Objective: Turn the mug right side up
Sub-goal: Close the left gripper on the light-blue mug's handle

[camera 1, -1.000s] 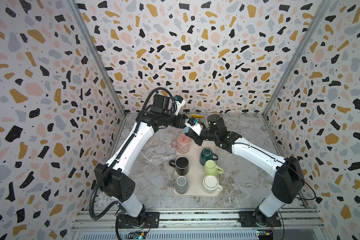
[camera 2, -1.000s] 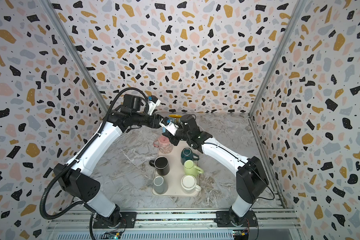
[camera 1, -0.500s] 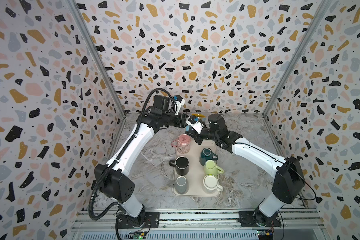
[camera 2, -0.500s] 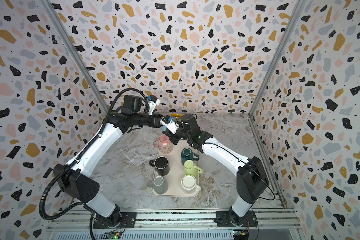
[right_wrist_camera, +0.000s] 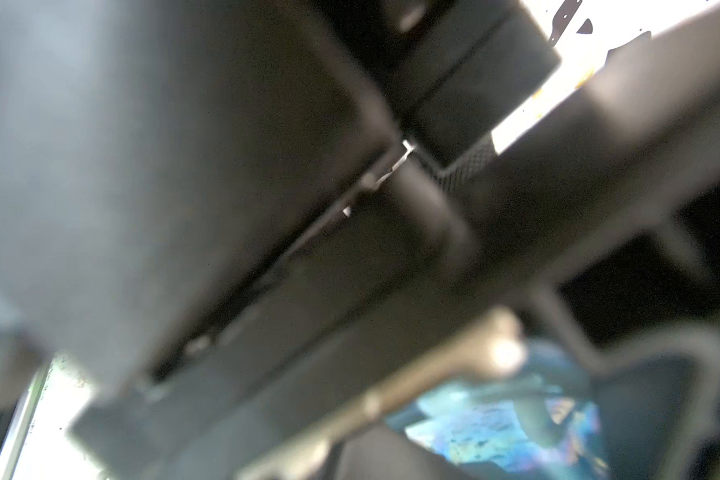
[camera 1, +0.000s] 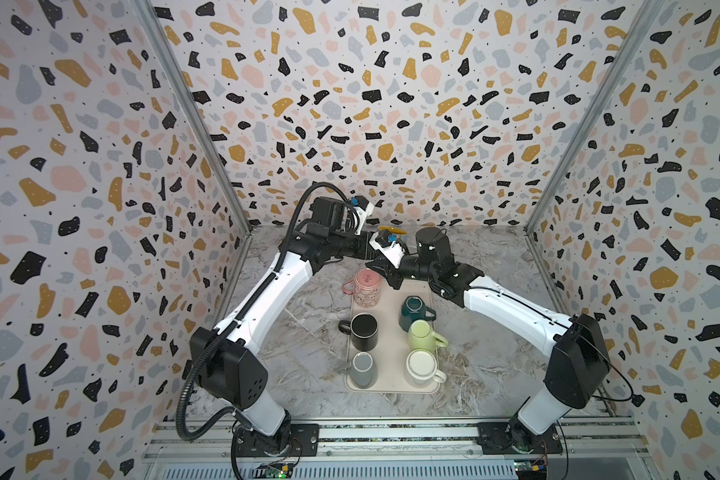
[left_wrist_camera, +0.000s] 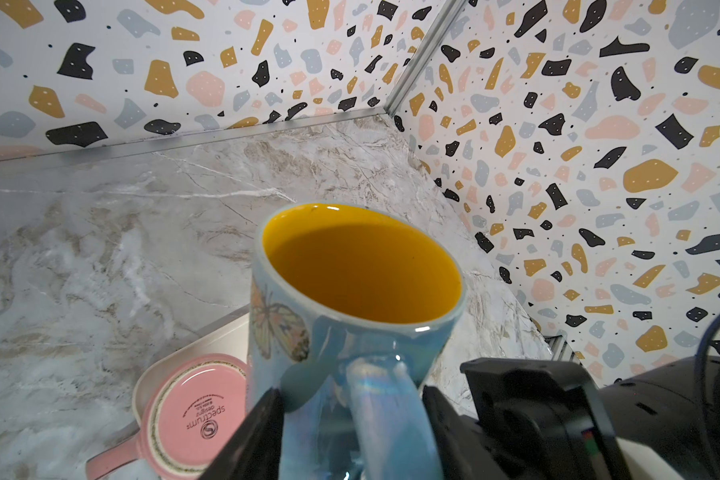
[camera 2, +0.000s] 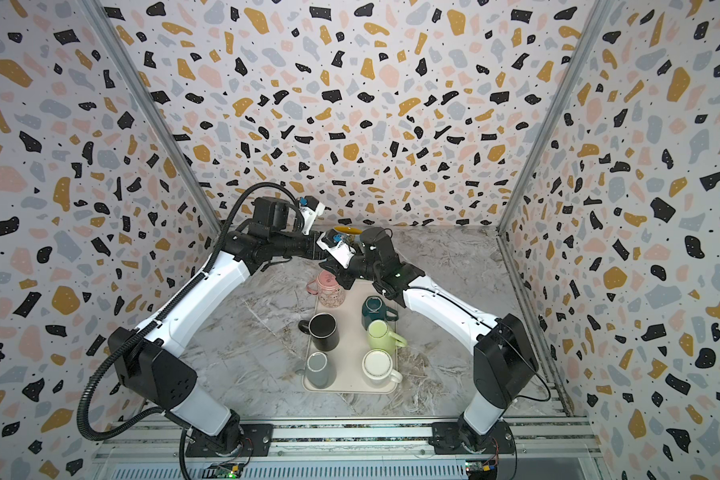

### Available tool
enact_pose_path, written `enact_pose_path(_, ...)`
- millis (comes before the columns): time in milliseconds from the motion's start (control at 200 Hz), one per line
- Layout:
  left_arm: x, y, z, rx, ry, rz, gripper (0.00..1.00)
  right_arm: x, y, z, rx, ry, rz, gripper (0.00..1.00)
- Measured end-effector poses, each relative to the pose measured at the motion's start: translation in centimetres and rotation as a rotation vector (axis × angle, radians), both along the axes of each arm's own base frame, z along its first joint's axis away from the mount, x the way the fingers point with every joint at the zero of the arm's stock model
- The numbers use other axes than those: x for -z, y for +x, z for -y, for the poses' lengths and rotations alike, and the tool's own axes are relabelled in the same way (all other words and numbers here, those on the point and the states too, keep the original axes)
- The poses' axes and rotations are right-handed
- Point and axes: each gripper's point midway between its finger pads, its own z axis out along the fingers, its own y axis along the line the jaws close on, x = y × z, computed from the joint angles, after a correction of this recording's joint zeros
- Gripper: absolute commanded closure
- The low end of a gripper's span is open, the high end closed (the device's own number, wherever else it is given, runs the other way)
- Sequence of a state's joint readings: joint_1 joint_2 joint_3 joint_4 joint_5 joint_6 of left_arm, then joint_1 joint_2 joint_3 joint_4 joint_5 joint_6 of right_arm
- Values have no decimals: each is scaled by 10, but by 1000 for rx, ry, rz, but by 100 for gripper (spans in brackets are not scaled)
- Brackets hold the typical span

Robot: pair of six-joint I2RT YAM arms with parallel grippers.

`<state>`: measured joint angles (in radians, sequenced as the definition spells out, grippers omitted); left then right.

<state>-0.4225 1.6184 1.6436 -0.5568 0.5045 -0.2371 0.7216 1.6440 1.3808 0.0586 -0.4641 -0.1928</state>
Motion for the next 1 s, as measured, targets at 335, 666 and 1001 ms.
enact_pose_path(335, 7, -5, -3, -2, 35, -24, 72, 3, 0, 0, -3, -21, 17, 100)
enact_pose_path(666, 6, -6, -2, 6, 32, -45, 100, 2, 0, 1, -2, -42, 32, 100)
enact_pose_path(1001, 4, -3, -2, 1, 22, -38, 100, -1, 2, 4, 6, -69, 48, 100)
